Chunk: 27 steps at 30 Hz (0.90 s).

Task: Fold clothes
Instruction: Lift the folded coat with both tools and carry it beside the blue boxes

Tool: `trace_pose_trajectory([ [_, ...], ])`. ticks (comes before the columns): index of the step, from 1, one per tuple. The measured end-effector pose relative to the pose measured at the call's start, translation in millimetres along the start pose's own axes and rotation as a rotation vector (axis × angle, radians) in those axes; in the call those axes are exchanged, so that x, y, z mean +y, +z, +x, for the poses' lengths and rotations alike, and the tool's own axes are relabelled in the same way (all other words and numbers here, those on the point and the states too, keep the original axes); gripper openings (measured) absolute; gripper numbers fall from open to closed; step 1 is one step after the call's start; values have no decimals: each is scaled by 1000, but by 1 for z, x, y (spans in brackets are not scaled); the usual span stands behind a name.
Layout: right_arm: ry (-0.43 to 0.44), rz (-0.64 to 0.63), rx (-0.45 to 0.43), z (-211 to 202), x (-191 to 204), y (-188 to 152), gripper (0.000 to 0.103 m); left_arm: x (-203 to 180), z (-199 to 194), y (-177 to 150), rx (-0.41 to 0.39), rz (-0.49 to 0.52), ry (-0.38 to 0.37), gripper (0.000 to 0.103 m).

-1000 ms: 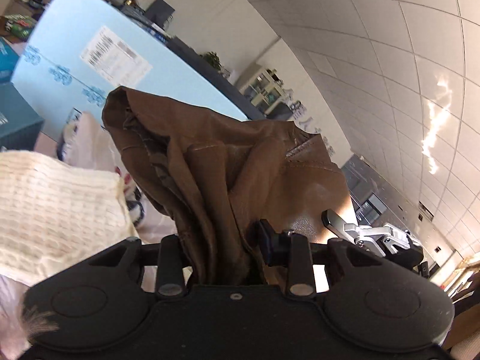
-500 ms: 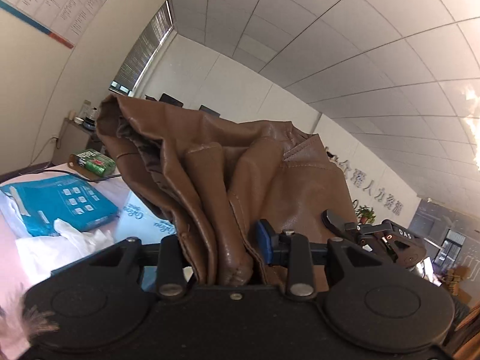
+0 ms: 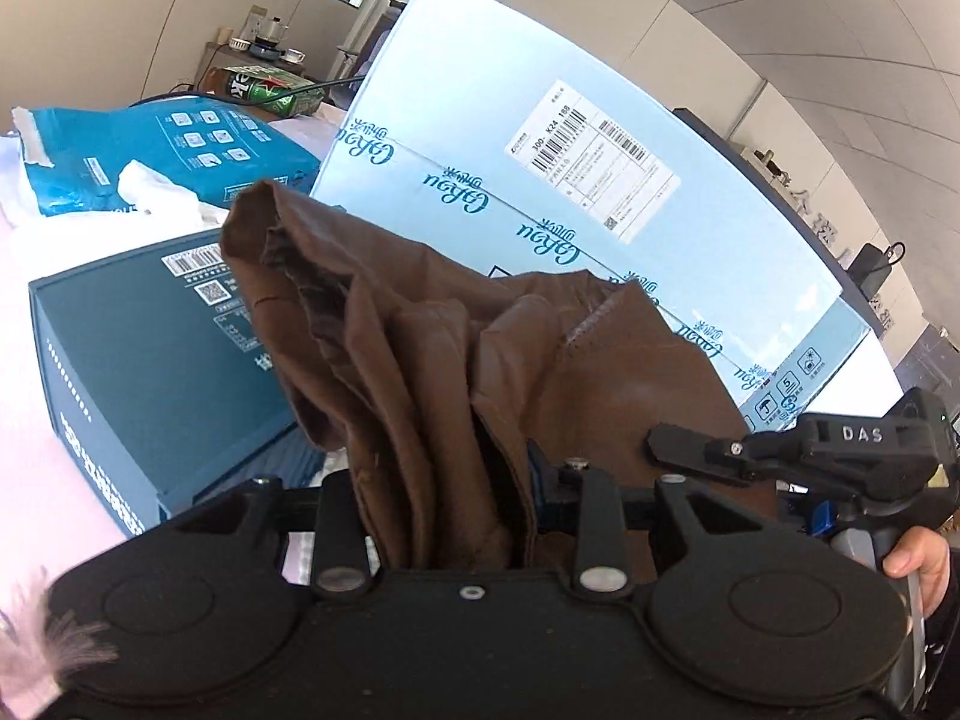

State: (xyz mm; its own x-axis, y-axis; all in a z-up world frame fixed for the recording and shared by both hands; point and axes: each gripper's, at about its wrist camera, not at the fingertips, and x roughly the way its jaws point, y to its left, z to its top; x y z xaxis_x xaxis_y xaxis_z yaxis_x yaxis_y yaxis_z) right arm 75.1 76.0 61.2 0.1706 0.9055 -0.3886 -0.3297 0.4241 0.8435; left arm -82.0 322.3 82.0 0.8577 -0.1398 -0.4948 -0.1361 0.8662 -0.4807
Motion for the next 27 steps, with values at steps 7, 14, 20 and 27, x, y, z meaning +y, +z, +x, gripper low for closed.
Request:
trace_pose_trajectory([
  [7, -72, -85, -42, 9, -7, 13, 17, -12, 20, 9, -15, 85, 68, 38],
  [14, -125, -105, -46, 14, -24, 17, 21, -24, 30, 8, -11, 177, 144, 51],
  [20, -141, -121, -46, -2, -11, 12, 55, -32, 15, 10, -68, 211, 216, 84],
  [27, -241, -205, -179, -33, 18, 7, 79, -40, -9, 13, -181, 238, 312, 103],
])
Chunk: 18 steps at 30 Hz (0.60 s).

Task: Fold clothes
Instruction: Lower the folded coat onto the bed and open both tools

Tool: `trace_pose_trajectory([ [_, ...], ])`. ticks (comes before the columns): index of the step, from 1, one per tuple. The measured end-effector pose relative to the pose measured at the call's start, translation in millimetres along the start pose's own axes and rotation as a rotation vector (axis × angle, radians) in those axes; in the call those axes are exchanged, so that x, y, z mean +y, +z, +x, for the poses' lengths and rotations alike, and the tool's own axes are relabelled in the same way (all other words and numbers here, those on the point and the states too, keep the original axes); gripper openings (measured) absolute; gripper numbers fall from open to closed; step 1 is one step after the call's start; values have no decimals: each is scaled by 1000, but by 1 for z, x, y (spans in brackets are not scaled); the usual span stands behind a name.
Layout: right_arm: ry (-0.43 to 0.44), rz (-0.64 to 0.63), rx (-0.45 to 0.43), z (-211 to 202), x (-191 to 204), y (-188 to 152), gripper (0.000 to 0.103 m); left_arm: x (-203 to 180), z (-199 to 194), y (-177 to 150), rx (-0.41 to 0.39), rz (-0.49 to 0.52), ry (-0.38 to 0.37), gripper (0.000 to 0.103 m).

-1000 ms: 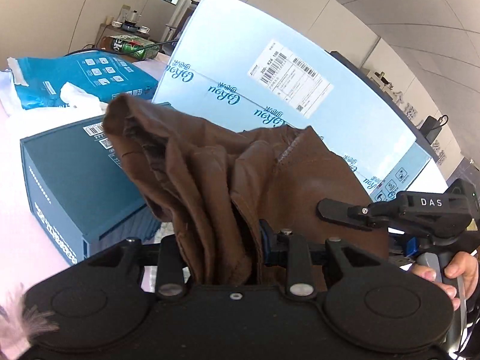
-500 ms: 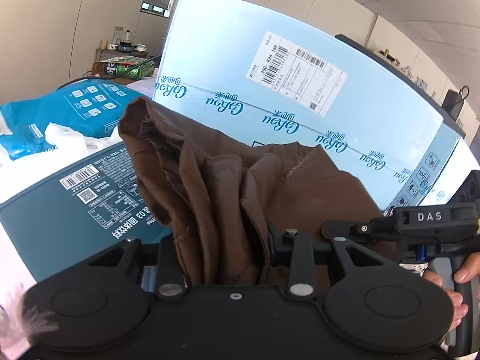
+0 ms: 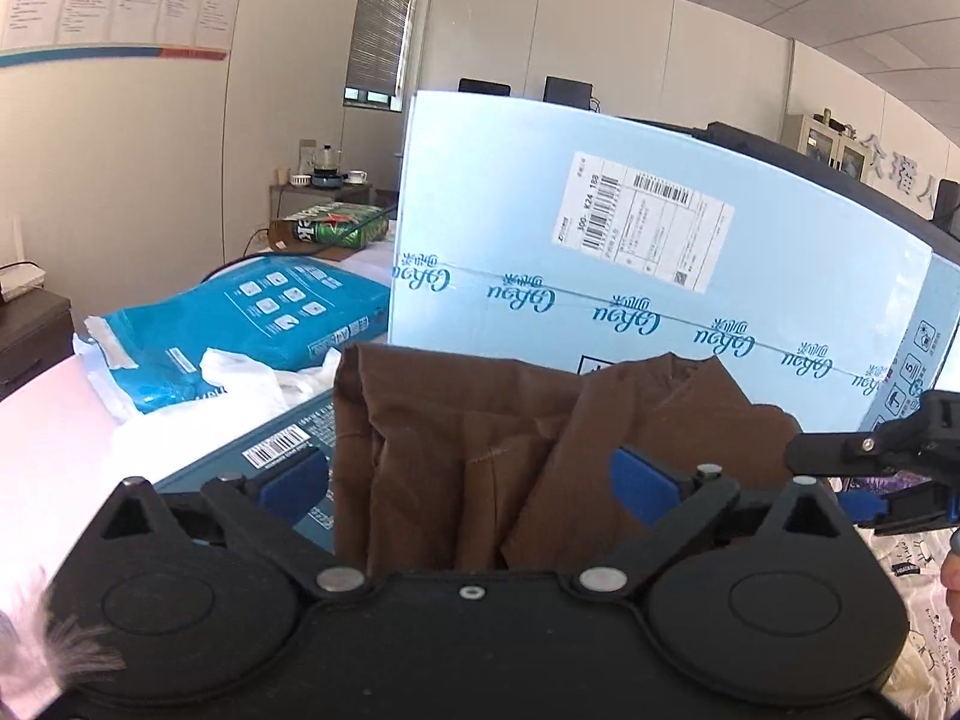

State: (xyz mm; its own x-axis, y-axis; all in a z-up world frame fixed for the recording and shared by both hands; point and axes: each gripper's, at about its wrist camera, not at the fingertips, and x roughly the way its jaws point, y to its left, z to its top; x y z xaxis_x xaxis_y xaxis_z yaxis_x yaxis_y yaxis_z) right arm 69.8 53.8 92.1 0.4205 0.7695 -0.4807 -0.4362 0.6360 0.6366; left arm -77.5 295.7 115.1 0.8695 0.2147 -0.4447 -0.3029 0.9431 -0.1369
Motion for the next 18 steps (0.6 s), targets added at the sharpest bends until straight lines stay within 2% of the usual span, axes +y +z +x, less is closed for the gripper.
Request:
trace_pose_trajectory([
  [4, -75, -88, -69, -25, 10, 6, 81, -15, -9, 4, -25, 17, 41, 103],
  [7, -126, -123, -112, -38, 17, 6, 84, -32, -18, 4, -67, 40, 31, 103],
  [9, -165, -124, -142, -46, 21, 5, 90, -43, -25, 4, -92, 65, 34, 103],
  [14, -235, -154, -158, -62, 33, -4, 90, -58, -39, -2, -107, 116, 119, 103],
  [18, -261, -199, -173, -72, 44, -16, 91, -56, -55, -6, -111, 108, 155, 103],
])
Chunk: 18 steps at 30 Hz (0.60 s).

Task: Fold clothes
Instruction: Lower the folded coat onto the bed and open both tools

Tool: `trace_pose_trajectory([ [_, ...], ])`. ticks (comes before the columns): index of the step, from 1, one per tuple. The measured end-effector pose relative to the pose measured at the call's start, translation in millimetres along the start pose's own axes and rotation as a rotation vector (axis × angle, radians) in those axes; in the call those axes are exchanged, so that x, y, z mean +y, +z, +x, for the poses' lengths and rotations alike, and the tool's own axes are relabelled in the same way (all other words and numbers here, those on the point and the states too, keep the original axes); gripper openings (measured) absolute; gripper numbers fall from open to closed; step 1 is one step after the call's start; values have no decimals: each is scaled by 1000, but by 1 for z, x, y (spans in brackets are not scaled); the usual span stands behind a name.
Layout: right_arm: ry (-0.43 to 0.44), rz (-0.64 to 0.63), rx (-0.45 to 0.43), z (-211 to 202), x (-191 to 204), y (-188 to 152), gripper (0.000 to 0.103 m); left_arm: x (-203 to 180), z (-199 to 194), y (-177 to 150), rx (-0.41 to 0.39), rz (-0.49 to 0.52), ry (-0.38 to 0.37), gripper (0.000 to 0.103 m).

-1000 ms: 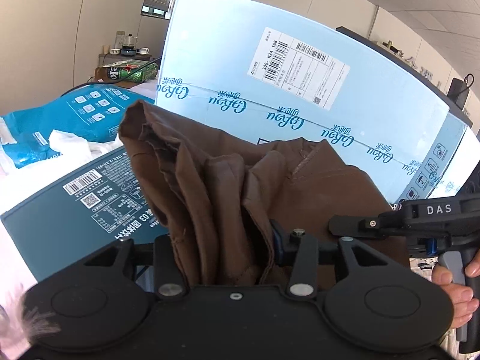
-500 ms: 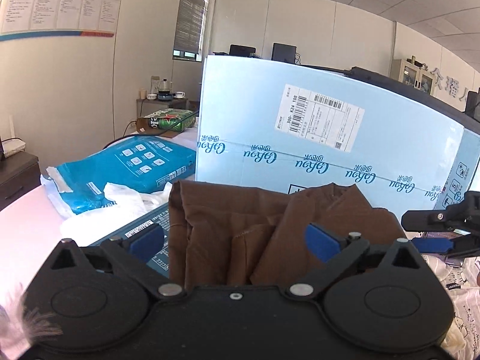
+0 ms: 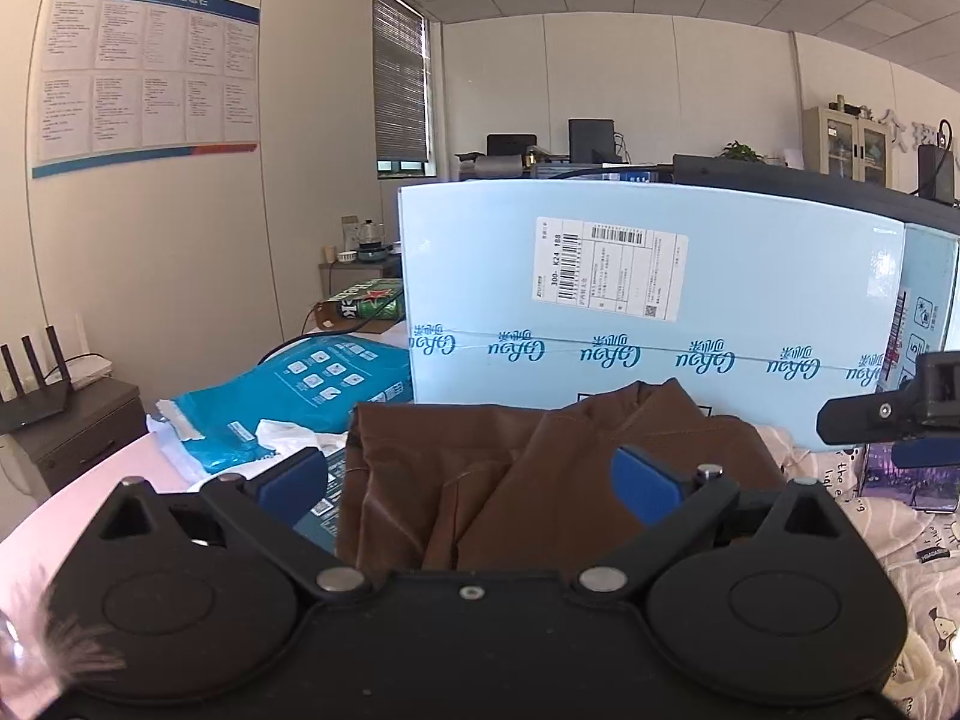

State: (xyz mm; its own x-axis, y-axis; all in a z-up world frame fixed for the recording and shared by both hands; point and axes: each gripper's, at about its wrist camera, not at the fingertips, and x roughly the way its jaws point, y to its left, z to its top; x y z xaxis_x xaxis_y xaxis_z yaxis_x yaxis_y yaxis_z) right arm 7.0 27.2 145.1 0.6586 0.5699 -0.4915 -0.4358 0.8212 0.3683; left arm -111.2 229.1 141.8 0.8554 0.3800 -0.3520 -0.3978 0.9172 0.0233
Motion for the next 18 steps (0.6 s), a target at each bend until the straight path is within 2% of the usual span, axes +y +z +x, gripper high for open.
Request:
trace_pose_trajectory([
  [8, 2, -123, -45, -33, 28, -13, 91, 7, -35, 1, -35, -29, 48, 103],
  [15, -103, -252, -40, -54, 60, -22, 91, 15, -55, 4, 18, -101, 70, 103],
  [18, -115, -236, 1, -59, 64, -31, 91, 15, -60, 2, 21, -95, 85, 103],
])
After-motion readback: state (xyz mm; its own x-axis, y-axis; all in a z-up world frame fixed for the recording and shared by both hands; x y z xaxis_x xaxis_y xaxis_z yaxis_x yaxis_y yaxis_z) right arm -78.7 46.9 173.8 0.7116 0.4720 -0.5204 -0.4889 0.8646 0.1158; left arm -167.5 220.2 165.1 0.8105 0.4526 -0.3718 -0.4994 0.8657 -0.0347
